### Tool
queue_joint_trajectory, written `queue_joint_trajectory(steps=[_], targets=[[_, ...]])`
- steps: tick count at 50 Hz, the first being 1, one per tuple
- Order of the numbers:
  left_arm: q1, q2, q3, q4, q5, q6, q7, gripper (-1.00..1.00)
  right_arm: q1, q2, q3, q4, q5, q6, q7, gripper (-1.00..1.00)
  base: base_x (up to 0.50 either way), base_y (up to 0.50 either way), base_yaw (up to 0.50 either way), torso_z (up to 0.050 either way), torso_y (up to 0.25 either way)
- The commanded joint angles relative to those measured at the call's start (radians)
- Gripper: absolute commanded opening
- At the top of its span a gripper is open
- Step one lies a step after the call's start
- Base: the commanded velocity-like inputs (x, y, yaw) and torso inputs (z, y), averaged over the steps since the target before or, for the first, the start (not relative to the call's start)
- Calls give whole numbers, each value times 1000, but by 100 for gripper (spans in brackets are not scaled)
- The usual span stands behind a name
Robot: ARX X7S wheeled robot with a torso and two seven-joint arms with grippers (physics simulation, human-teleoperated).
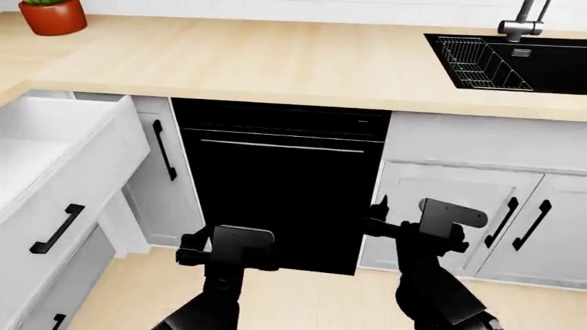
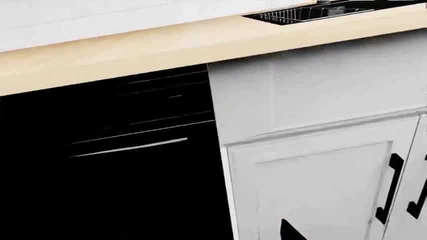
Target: Pick and place the shaker into the drawer. Then close the cabinet.
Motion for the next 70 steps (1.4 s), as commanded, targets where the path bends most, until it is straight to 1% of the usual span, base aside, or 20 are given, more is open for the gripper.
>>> queue_joint_trajectory(steps=[1, 3, 6, 9, 11, 13, 14, 16, 17, 19, 21, 26, 32, 37, 41, 46, 50, 54, 62, 70], targets=[[3, 163, -34, -449, 52, 177, 54, 100, -78, -264, 48, 537, 61, -95, -277, 100, 0, 0, 0, 0, 0], [-16, 198, -40, -545, 58, 196, 54, 100, -62, -306, 46, 629, 62, -65, -310, 100, 0, 0, 0, 0, 0], [-32, 227, -29, -621, 71, 193, 72, 100, -37, -345, 15, 716, 27, 0, -330, 100, 0, 0, 0, 0, 0], [-34, 223, -16, -615, 89, 184, 44, 100, -28, -353, -4, 717, -49, 47, -342, 100, 0, 0, 0, 0, 0], [-50, 223, -41, -632, 74, 189, 5, 100, -29, -360, 18, 717, -79, 50, -369, 100, 0, 0, 0, 0, 0], [-48, 198, -16, -579, 101, 172, -20, 100, -29, -365, 40, 717, -110, 63, -381, 100, 0, 0, 0, 0, 0], [-59, 196, -19, -587, 102, 166, -38, 100, -28, -368, 52, 717, -126, 66, -380, 100, 0, 0, 0, 0, 0], [-91, 222, -35, -680, 87, 164, 5, 100, -30, -369, 82, 717, -147, 78, -381, 100, 0, 0, 0, 0, 0], [-96, 232, -49, -714, 78, 189, 13, 100, -29, -372, 91, 717, -161, 88, -387, 100, 0, 0, 0, 0, 0], [-104, 235, -79, -737, 59, 201, 30, 100, -29, -376, 112, 717, -185, 103, -404, 100, 0, 0, 0, 0, 0], [-108, 230, -113, -738, 39, 195, 46, 100, -32, -375, 142, 717, -196, 111, -419, 100, 0, 0, 0, 0, 0], [-105, 228, -123, -721, 31, 143, 115, 100, -41, -370, 198, 716, -218, 89, -427, 100, 0, 0, 0, 0, 0], [-102, 239, -90, -737, 84, 150, 153, 100, -49, -364, 247, 715, -236, 82, -442, 100, 0, 0, 0, 0, 0], [-96, 245, -110, -739, 129, 131, 197, 100, -53, -363, 262, 710, -261, 52, -439, 100, 0, 0, 0, 0, 0], [-93, 247, -150, -740, 151, 113, 230, 100, -57, -356, 262, 692, -269, 44, -428, 100, 0, 0, 0, 0, 0], [-82, 252, -168, -740, 223, 133, 229, 100, -60, -346, 261, 668, -274, 52, -412, 100, 0, 0, 0, 0, 0], [-78, 253, -210, -739, 236, 135, 237, 100, -61, -338, 266, 657, -269, 65, -398, 100, 0, 0, 0, 0, 0], [-72, 253, -222, -734, 248, 138, 236, 100, -71, -323, 261, 614, -275, 56, -407, 100, 0, 0, 0, 0, 0], [-64, 245, -228, -705, 247, 116, 234, 100, -77, -311, 256, 582, -279, 64, -411, 100, 475, 57, 0, 0, 0], [-75, 255, -247, -736, 251, 126, 250, 100, -80, -301, 244, 553, -291, 84, -395, 100, 496, 59, 0, 0, 0]])
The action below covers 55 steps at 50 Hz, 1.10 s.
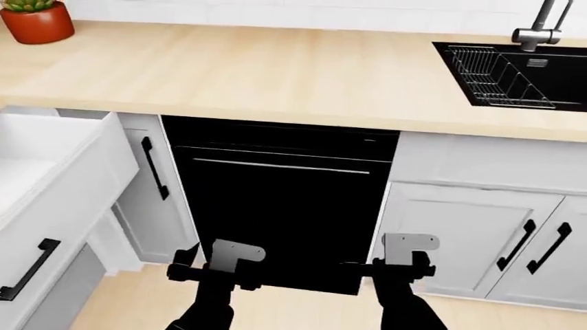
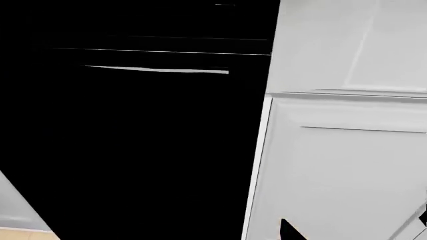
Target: Pick and place the shaker into the drawer. Then close the cabinet.
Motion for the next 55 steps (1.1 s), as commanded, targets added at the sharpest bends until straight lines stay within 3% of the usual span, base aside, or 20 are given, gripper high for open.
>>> queue_joint_trajectory(steps=[1, 15, 24, 31, 37, 52, 53, 54, 55], targets=[[-1, 4, -26, -6, 21, 1, 13, 100, -5, 14, -7, -40, -13, 18, 9, 100, 477, 218, 0, 0, 0], [2, 8, -59, -7, 63, -1, 19, 100, -15, 27, 7, -71, 3, 20, 2, 100, 315, 466, 0, 0, 0], [6, 9, -71, -2, 87, -6, 21, 100, -12, 15, 19, -44, 11, 6, -27, 100, 491, 107, 0, 0, 1], [56, -42, -58, 170, 84, -97, -13, 100, -9, 8, 22, -29, 9, -1, -38, 100, 142, 17, 0, 0, 0], [8, 8, -62, 3, 90, -6, 23, 100, -8, 3, 30, -13, 14, -7, -43, 100, 0, 0, 0, 0, 0], [11, 14, -88, -5, 107, 30, 49, 100, -7, -7, 35, 15, 3, -36, -51, 100, 0, 0, 0, 0, 0], [18, 27, -139, -3, 195, 43, 126, 100, -37, -126, 898, 26, -911, 75, -268, 100, 0, 0, 0, 0, 0], [547, 28, -666, 1147, 582, -206, 247, 100, -530, -132, 1013, -1034, -886, 274, -235, 100, 0, 0, 0, 0, 0], [397, 28, -610, 997, 598, -226, 207, 100, -380, -129, 1006, -884, -883, 315, -260, 100, 0, 0, 0, 0, 0]])
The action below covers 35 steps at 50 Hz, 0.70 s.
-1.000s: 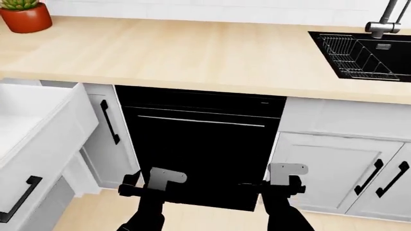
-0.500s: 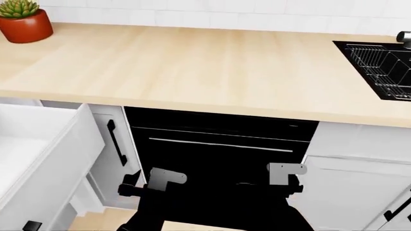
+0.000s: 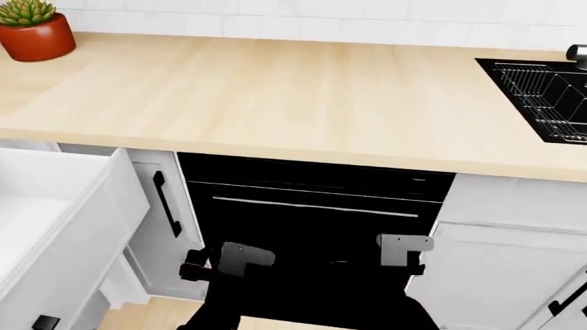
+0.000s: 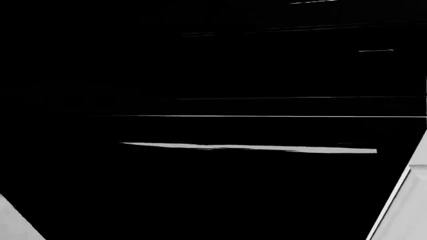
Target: Pick and place the shaker into the drawer. Then close the cabinet.
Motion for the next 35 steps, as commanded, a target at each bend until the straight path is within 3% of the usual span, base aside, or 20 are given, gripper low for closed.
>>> queue_joint_trajectory(steps=[1, 2, 4, 6, 11, 14, 16, 17, 19, 22, 24, 35], targets=[[187, 16, -454, 737, 426, -204, 168, 100, -176, -102, 778, -649, -722, 326, -205, 100, 0, 0, 0, 0, 0], [156, -9, -451, 587, 413, -312, 235, 100, -215, -83, 753, -641, -727, 461, -231, 100, 0, 0, 0, 0, 0], [180, -60, -470, 887, 389, -551, 333, 100, -270, -13, 714, -941, -737, 761, -276, 100, 0, 0, 0, 0, 0], [111, -92, -504, 1187, 362, -753, 399, 100, -213, 69, 698, -1241, -751, 1061, -316, 100, 0, 0, 0, 0, 0], [-181, -115, -575, 1589, 315, -1119, 477, 100, 196, 257, 679, -1964, -749, 1695, -422, 100, 0, 0, 0, 0, 0], [-351, -109, -613, 1709, 293, -1284, 493, 100, 469, 347, 644, -2075, -714, 1919, -488, 100, 0, 0, 0, 0, 0], [-428, -108, -627, 1760, 287, -1362, 496, 100, 568, 410, 640, -2071, -637, 1922, -475, 100, 0, 0, 0, 0, 0], [-455, -107, -633, 1770, 287, -1383, 494, 100, 616, 447, 666, -2058, -508, 1923, -398, 100, 0, 0, 0, 0, 0], [-500, -104, -646, 1761, 293, -1401, 480, 100, 761, 573, 728, -1983, -208, 1922, -98, 100, 0, 0, 0, 0, 0], [-573, -99, -656, 1700, 301, -1399, 460, 100, 937, 662, 663, -1873, 242, 1919, 329, 100, 0, 0, 0, 0, 0], [-618, -99, -657, 1658, 306, -1396, 450, 100, 996, 686, 622, -1834, 487, 1916, 371, 100, 0, 0, 0, 0, 0], [-666, -111, -684, 1563, 312, -1363, 422, 100, 1129, 780, 520, -1758, 624, 1890, 515, 100, 0, 0, 0, 0, 0]])
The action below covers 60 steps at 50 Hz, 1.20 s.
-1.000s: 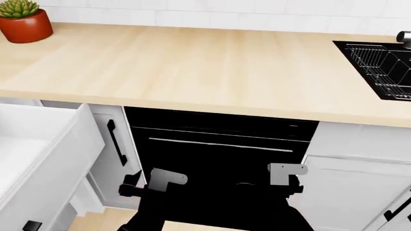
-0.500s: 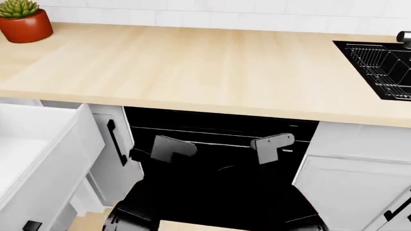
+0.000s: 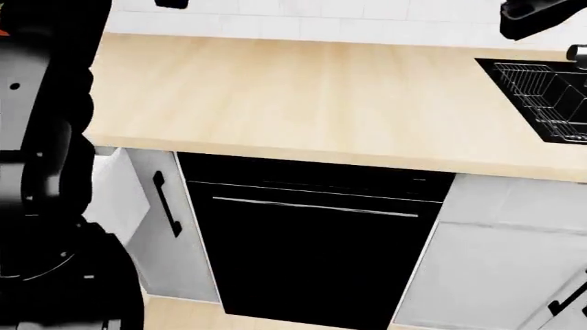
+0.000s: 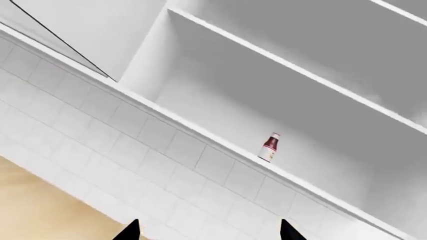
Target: Pick and place the shaker into the drawer. Then close the cabinet.
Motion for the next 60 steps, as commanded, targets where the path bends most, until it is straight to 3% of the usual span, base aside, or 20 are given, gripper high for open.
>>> queue_joint_trajectory(steps=[1, 17, 60], targets=[[-110, -16, -41, 27, 0, -87, -16, 100, 239, 154, -65, -23, 348, 107, 249, 100, 0, 0, 0, 0, 0], [-137, -50, -91, -12, 6, -49, -46, 100, 348, 197, -116, -11, 384, 85, 280, 100, 14, 2, 0, 0, 0], [-53, -48, -110, 31, -28, -45, -63, 100, 420, 229, -236, -17, 535, 38, 421, 100, 497, 56, 0, 0, 0]])
